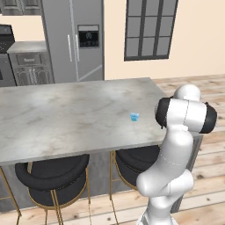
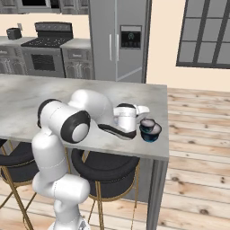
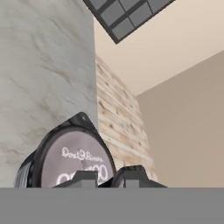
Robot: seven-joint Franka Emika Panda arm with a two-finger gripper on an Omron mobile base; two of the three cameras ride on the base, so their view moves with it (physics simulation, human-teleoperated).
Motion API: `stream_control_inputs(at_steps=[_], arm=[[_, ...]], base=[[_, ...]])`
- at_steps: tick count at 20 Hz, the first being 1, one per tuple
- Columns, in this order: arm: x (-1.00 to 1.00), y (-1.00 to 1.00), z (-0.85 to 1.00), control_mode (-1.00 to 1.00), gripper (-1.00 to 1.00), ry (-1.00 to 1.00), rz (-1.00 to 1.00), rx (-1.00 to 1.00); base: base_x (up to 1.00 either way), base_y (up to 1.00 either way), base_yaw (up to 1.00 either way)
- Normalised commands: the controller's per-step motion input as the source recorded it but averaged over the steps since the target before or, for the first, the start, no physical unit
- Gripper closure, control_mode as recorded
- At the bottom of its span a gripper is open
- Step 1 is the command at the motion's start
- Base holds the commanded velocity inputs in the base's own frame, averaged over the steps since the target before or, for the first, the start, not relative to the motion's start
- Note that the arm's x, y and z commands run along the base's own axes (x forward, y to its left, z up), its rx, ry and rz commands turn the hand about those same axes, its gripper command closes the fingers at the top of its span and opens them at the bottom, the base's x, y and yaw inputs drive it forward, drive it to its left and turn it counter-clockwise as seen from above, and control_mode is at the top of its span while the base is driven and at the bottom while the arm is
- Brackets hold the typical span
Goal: Stack the yogurt containers by placing the smaller containers on top of the larger containers.
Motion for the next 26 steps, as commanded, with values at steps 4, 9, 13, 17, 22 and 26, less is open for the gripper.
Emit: stream_control_inputs(at_steps=[4,9,13,17,22,26], arm=[[0.08,-0.04,-0.03,-1.00,1.00,0.02,0.03,0.00],[0.04,-0.06,-0.03,-1.00,1.00,0.01,0.03,0.00],[0.00,-0.02,-0.01,-1.00,1.00,0.01,0.03,0.00],[0.00,-0.02,0.00,-1.00,-1.00,0.02,0.03,0.00],[0.00,-0.06,0.00,-1.00,-1.00,0.01,0.03,0.00],[0.00,0.00,0.00,-1.00,-1.00,0.00,0.03,0.00]], base=[[0.00,0.00,0.00],[0.00,0.00,0.00],[0.00,0.00,0.00],[0.00,0.00,0.00],[0.00,0.00,0.00],[0.00,0.00,0.00]])
